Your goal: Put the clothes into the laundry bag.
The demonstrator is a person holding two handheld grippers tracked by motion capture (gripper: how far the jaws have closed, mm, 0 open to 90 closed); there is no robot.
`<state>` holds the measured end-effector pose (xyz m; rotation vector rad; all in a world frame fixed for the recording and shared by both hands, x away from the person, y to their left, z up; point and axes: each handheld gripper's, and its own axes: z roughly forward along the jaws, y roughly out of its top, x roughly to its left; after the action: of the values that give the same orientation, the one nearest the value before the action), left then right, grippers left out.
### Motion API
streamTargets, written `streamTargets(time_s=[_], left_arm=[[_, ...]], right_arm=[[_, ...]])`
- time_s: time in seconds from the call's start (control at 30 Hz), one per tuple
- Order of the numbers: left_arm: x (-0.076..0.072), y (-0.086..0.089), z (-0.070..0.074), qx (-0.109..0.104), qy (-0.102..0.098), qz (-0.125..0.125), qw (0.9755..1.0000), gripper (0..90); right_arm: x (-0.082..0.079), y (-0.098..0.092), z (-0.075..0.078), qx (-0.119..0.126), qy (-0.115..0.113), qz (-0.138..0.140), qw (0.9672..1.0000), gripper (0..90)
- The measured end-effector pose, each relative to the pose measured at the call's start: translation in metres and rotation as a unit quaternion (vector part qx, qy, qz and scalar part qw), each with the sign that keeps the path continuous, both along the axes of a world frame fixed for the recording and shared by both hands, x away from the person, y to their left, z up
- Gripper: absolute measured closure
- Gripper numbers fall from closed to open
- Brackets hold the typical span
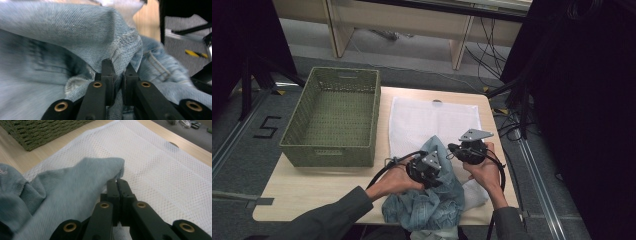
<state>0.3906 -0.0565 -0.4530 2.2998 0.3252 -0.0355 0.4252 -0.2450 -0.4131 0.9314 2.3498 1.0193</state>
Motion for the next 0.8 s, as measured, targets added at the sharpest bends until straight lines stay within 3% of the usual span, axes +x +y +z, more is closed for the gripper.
streamTargets(time_s=[0.07, 0.13, 0.27, 0.3, 0.4, 0.47, 0.57, 0.67, 0.7, 0.73, 0.8], left_arm=[[-0.001, -0.006, -0.005, 0.009, 0.005, -0.001, 0.9999, 77.8], [0.001, -0.006, -0.003, 0.002, 0.012, -0.001, 0.9999, 68.6], [0.004, 0.011, 0.018, -0.039, 0.021, 0.021, 0.9988, 42.2], [0.006, 0.017, 0.025, -0.047, 0.022, 0.030, 0.9982, 37.8], [0.020, 0.033, 0.042, -0.063, 0.016, 0.067, 0.9956, 30.4], [0.036, 0.039, 0.050, -0.058, -0.004, 0.108, 0.9924, 29.6], [0.054, 0.035, 0.045, -0.038, -0.026, 0.130, 0.9904, 29.4], [0.069, 0.026, 0.029, 0.016, -0.036, 0.122, 0.9917, 27.1], [0.073, 0.023, 0.023, 0.026, -0.041, 0.121, 0.9914, 28.3], [0.075, 0.019, 0.018, 0.027, -0.041, 0.121, 0.9914, 31.5], [0.077, 0.014, 0.012, 0.013, -0.055, 0.114, 0.9919, 48.4]], right_arm=[[0.001, -0.001, 0.000, -0.005, -0.009, 0.008, 0.9999, 90.0], [0.000, 0.000, 0.000, -0.003, -0.003, 0.006, 1.0000, 90.0], [-0.001, -0.001, 0.002, -0.003, -0.011, 0.015, 0.9998, 90.0], [-0.001, 0.000, 0.002, -0.001, -0.020, 0.015, 0.9997, 90.0], [-0.001, 0.000, 0.003, -0.003, -0.020, 0.018, 0.9996, 90.0], [-0.002, 0.001, 0.004, -0.001, -0.014, 0.013, 0.9998, 90.0], [-0.002, 0.002, 0.003, -0.001, -0.015, 0.012, 0.9998, 90.0], [-0.002, 0.003, 0.004, -0.003, -0.014, 0.013, 0.9998, 90.0], [-0.002, 0.003, 0.004, -0.004, -0.013, 0.013, 0.9998, 90.0], [-0.002, 0.003, 0.004, -0.004, -0.013, 0.013, 0.9998, 90.0], [-0.002, 0.003, 0.004, -0.004, -0.010, 0.014, 0.9998, 90.0]])
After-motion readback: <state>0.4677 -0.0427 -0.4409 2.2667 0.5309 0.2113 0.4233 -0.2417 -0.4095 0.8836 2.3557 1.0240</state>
